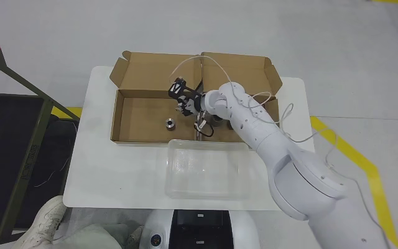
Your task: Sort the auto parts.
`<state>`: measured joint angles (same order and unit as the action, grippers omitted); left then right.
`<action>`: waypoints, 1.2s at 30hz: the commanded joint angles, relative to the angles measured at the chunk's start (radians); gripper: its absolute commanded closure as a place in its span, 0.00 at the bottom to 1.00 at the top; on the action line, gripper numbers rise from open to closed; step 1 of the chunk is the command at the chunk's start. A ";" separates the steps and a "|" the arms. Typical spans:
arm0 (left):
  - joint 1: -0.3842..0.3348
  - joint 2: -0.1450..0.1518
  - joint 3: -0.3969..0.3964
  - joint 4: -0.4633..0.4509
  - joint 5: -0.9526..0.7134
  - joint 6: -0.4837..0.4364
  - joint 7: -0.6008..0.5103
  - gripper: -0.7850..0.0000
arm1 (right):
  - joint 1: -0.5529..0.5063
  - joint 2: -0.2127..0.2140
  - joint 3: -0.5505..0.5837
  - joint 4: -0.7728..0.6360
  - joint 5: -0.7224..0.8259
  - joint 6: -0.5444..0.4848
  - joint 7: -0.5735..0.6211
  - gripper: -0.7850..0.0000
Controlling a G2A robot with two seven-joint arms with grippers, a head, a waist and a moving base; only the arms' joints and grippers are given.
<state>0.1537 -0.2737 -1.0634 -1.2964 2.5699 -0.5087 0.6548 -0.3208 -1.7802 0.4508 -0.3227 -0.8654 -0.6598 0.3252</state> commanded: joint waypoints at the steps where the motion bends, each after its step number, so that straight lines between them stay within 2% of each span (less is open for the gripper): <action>1: 0.000 0.000 0.000 0.000 0.000 0.000 0.000 0.00 | 0.003 -0.008 -0.002 0.013 -0.003 0.002 0.004 1.00; 5: 0.000 0.000 0.000 0.000 0.000 0.000 0.000 0.00 | 0.006 -0.024 -0.005 0.036 -0.011 0.008 0.014 1.00; 6: 0.000 0.000 0.000 0.000 0.000 0.000 0.000 0.00 | 0.007 -0.028 -0.005 0.040 -0.013 0.009 0.016 0.96; 8: 0.000 0.000 0.000 0.000 0.000 0.000 0.000 0.00 | 0.008 -0.035 -0.006 0.049 -0.017 0.011 0.019 0.73; 11: 0.000 0.000 0.000 0.000 0.000 0.000 0.000 0.00 | 0.010 -0.044 -0.006 0.061 -0.022 0.010 0.020 0.60; 27: 0.000 0.000 0.000 0.000 0.000 0.000 0.000 0.00 | 0.029 -0.070 -0.002 0.088 -0.057 0.017 0.005 0.58; 36: 0.000 0.000 0.000 0.000 0.000 0.000 0.000 0.00 | 0.046 -0.069 0.009 0.067 -0.074 -0.023 -0.071 0.58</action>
<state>0.1537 -0.2737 -1.0634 -1.2964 2.5699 -0.5087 0.6548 -0.2752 -1.8495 0.4588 -0.2545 -0.9384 -0.6779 0.2625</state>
